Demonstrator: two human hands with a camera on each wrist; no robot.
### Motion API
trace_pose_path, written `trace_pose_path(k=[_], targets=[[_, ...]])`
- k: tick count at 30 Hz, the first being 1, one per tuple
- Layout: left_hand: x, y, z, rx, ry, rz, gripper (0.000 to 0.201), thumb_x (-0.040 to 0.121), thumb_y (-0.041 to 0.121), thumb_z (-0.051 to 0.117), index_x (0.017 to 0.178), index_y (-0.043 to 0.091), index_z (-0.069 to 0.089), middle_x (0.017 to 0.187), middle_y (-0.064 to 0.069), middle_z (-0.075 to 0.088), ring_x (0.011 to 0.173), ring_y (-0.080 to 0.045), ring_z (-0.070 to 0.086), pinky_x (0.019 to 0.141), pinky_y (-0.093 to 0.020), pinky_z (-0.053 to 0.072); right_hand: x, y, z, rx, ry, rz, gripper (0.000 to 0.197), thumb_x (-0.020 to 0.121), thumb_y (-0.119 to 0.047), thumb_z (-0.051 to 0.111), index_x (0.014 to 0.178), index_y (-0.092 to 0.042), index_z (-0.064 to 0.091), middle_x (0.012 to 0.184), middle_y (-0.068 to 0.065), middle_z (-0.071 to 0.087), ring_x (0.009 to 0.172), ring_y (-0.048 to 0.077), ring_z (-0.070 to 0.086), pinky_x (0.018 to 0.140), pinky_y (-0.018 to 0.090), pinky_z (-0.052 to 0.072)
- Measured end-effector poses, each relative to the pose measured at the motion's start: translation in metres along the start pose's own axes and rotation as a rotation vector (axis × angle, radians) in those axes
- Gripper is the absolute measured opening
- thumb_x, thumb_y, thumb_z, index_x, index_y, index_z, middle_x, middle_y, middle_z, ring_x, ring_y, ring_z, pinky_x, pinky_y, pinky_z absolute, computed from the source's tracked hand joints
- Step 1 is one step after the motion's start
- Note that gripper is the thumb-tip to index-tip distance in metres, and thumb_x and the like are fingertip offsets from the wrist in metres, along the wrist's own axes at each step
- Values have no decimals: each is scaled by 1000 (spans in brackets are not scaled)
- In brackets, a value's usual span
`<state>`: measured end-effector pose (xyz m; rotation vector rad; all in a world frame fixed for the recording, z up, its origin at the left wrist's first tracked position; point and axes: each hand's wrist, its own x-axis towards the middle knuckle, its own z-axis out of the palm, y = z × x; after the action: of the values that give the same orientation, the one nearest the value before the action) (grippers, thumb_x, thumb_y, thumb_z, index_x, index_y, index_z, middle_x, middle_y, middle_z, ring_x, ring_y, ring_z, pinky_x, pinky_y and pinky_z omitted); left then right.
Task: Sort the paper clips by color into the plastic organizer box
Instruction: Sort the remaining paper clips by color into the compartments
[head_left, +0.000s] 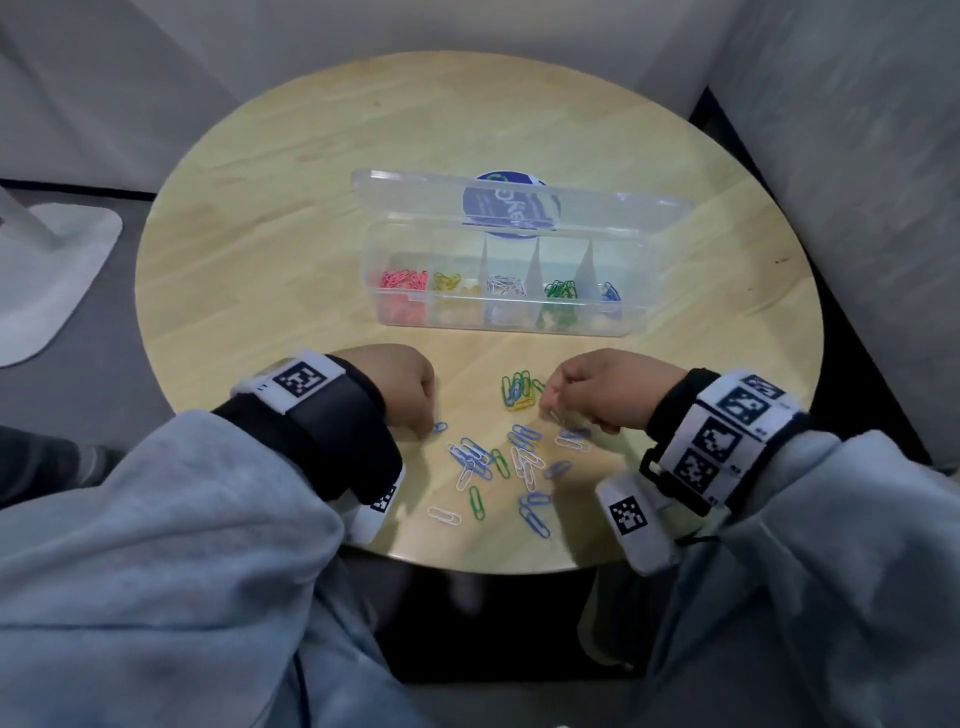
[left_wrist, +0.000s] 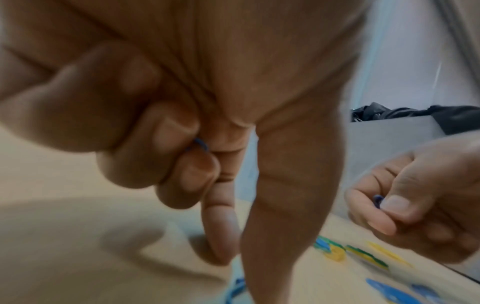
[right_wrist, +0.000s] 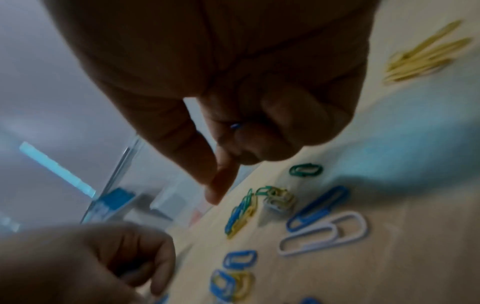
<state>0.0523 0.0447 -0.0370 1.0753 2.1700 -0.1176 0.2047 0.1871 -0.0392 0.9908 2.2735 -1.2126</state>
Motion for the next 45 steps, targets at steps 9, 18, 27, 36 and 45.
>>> trace_pose_path(k=[9, 18, 27, 36, 45], targets=[[1, 5, 1, 28, -35, 13, 7, 76, 15, 65, 74, 19, 59, 63, 5, 52, 65, -16, 48, 52, -20, 32, 7, -20, 27, -500, 18, -73, 18, 78, -32, 69, 84, -19, 58, 62, -7, 48, 64, 15, 48, 53, 21, 32], [0, -1, -14, -359, -27, 63, 22, 74, 17, 71, 60, 20, 54, 59, 4, 52, 56, -13, 45, 59, -23, 37, 15, -15, 23, -367, -22, -63, 5, 77, -17, 68, 75, -15, 64, 60, 1, 52, 60, 17, 48, 56, 24, 40], [1, -2, -15, -771, -70, 142, 27, 72, -3, 67, 62, 15, 51, 44, 5, 54, 49, -12, 47, 49, -18, 40, 17, -6, -1, 84, -76, 9, 16, 77, -5, 65, 64, -12, 58, 62, 9, 59, 44, 16, 44, 48, 24, 38], [2, 8, -18, -922, -104, 50, 34, 87, -4, 36, 72, 13, 62, 49, 1, 45, 38, -8, 41, 42, -14, 33, 19, 2, -3, 414, -84, 66, 23, 88, 5, 45, 69, -8, 46, 59, 10, 56, 38, 11, 51, 37, 18, 34], [0, 8, -20, -1144, -215, 54, 31, 90, 12, 36, 61, 9, 48, 55, -3, 48, 40, -10, 47, 38, -13, 36, 12, -4, -3, 224, -35, -13, 24, 85, 5, 44, 75, -15, 51, 55, 7, 53, 34, 8, 43, 34, 13, 30]])
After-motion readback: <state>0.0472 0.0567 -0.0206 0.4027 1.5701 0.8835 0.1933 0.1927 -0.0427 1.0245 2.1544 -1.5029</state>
